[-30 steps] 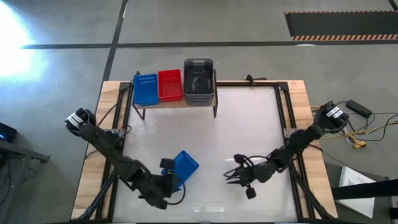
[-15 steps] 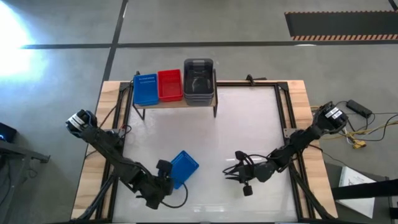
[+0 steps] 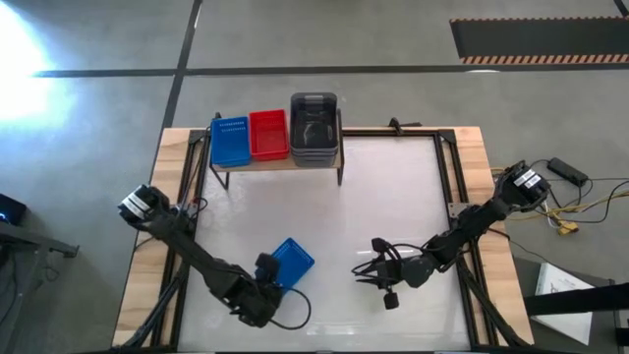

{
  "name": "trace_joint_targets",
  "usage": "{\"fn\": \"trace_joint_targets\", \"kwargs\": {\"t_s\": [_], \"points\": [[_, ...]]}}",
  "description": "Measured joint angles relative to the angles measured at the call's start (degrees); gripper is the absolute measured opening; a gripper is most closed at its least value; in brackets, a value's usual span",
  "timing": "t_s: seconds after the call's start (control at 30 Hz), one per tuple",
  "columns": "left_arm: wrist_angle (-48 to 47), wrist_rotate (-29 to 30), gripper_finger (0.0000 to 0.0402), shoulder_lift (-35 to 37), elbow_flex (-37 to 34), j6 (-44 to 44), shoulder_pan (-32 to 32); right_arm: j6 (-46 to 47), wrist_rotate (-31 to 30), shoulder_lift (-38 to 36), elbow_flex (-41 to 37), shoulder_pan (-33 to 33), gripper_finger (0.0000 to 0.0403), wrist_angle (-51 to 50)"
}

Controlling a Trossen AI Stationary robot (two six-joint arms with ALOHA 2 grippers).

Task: Stack baskets on shelf by color
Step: Stack the blue bin on top of the stacked blue bins on the shelf

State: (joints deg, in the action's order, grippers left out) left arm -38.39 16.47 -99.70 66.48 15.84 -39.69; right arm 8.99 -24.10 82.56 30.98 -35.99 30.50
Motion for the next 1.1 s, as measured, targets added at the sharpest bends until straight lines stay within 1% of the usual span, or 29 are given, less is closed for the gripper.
{"fn": "trace_joint_targets", "kwargs": {"t_s": [0.23, 0.27, 0.4, 0.53, 0.6, 0.73, 0.87, 0.97, 1.03, 1.1], "points": [[-0.08, -0.48, 0.0021, 0.34, 0.33, 0.24, 1.81, 0.04, -0.07, 0.0, 0.0, 0.0, 0.0054, 0.07], [-0.08, -1.13, 0.0011, 0.37, 0.66, 0.32, 2.02, 0.14, -0.07, 0.0, 0.0, 0.0, 0.0054, 0.07], [0.02, -1.28, 0.0007, 0.41, 3.57, 0.28, 2.66, 0.04, -0.07, 0.0, 0.0, 0.0, 0.0054, 0.07], [-2.69, -0.34, 0.0003, 0.76, 9.68, 0.19, 3.0, 0.0, -0.09, 0.0, 0.0, 0.0, 0.0054, 0.07], [-7.02, 2.86, 0.0002, 1.11, 13.87, -0.31, 2.98, -0.01, -0.09, 0.0, 0.0, 0.0, 0.0054, 0.07], [-20.54, 11.17, 0.0001, 2.29, 23.87, -0.11, 2.94, -0.02, -0.09, 0.0, 0.0, 0.0, 0.0054, 0.04], [-33.36, 22.56, 0.0001, 5.14, 31.9, -0.13, 3.5, -0.02, -0.09, 0.0, 0.0, 0.0, 0.0054, 0.04], [-39.25, 26.28, 0.0001, 9.1, 33.77, -1.69, 6.53, -0.02, -0.09, 0.0, 0.0, 0.0, 0.0054, 0.04], [-41.09, 26.71, 0.0001, 12.61, 33.23, -3.1, 10.31, -0.02, -0.08, 0.0, 0.0, 0.0, 0.0054, 0.04], [-42.22, 26.53, 0.0001, 16.5, 31.64, -4.9, 15.47, 0.0, -0.07, 0.0, 0.0, 0.0, 0.0054, 0.04]]}}
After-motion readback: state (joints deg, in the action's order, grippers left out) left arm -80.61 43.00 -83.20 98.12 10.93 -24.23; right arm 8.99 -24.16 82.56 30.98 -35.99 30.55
